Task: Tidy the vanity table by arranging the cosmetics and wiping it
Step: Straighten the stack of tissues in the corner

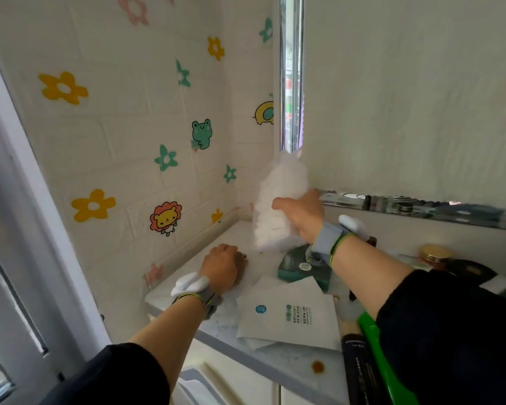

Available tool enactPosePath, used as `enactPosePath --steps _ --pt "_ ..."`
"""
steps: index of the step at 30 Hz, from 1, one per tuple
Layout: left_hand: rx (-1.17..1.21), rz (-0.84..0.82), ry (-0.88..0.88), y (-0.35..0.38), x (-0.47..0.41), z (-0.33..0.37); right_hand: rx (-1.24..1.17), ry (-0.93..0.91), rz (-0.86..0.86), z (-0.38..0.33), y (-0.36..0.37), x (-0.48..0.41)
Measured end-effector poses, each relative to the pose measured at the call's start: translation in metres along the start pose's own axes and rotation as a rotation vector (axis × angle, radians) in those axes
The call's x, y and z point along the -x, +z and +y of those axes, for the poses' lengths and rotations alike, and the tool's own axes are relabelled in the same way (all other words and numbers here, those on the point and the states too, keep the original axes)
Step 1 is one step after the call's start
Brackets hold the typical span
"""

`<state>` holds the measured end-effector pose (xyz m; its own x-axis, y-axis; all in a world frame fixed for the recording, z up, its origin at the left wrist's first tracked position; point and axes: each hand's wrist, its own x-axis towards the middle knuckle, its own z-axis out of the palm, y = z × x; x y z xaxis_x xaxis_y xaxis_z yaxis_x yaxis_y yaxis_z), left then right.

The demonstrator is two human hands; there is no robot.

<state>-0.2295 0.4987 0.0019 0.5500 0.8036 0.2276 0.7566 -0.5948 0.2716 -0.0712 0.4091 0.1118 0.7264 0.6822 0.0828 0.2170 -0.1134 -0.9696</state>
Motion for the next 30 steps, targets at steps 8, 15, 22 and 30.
enactPosePath --steps 8,15,22,30 --pt "-0.261 -0.307 0.054 0.039 -0.016 -0.028 0.518 -0.115 -0.079 -0.019 -0.028 -0.018" --pt "-0.118 -0.297 -0.091 0.046 -0.047 -0.01 0.851 -0.178 -0.136 -0.021 -0.033 -0.031" --pt "-0.146 -0.329 0.063 0.066 -0.079 0.034 0.948 -0.16 -0.232 -0.015 -0.041 -0.04" --pt "-0.232 -0.349 0.241 0.07 -0.071 0.014 1.014 -0.166 -0.249 -0.013 -0.041 -0.037"
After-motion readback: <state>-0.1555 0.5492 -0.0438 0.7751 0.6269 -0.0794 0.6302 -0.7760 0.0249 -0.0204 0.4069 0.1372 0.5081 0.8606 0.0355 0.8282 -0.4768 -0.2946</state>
